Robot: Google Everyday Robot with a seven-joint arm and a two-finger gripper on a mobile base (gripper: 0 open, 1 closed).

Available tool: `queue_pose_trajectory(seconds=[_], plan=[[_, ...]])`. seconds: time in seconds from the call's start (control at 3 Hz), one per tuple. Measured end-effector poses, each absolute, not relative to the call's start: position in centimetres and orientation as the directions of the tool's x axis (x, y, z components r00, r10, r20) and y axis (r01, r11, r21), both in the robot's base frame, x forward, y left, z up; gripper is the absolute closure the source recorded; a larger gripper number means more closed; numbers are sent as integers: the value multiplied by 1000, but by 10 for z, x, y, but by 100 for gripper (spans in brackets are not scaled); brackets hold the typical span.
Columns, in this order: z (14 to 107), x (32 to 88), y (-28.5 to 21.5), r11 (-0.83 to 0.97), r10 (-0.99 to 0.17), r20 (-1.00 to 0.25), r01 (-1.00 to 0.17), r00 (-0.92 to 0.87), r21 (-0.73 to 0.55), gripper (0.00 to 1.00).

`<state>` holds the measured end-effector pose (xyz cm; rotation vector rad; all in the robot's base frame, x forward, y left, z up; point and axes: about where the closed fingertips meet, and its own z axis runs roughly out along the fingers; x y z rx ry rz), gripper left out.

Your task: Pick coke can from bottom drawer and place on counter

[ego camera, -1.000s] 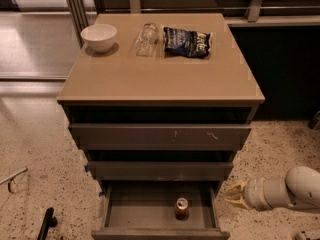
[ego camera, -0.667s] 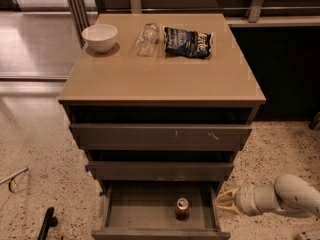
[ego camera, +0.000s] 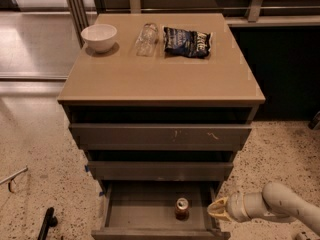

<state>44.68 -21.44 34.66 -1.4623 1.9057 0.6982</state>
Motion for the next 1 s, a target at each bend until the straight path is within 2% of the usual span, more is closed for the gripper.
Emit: queue_pose_trajectory(seconds=[1.0], plan=[[282,474,-200,197,-605,-794,-978,-63,-72,100]])
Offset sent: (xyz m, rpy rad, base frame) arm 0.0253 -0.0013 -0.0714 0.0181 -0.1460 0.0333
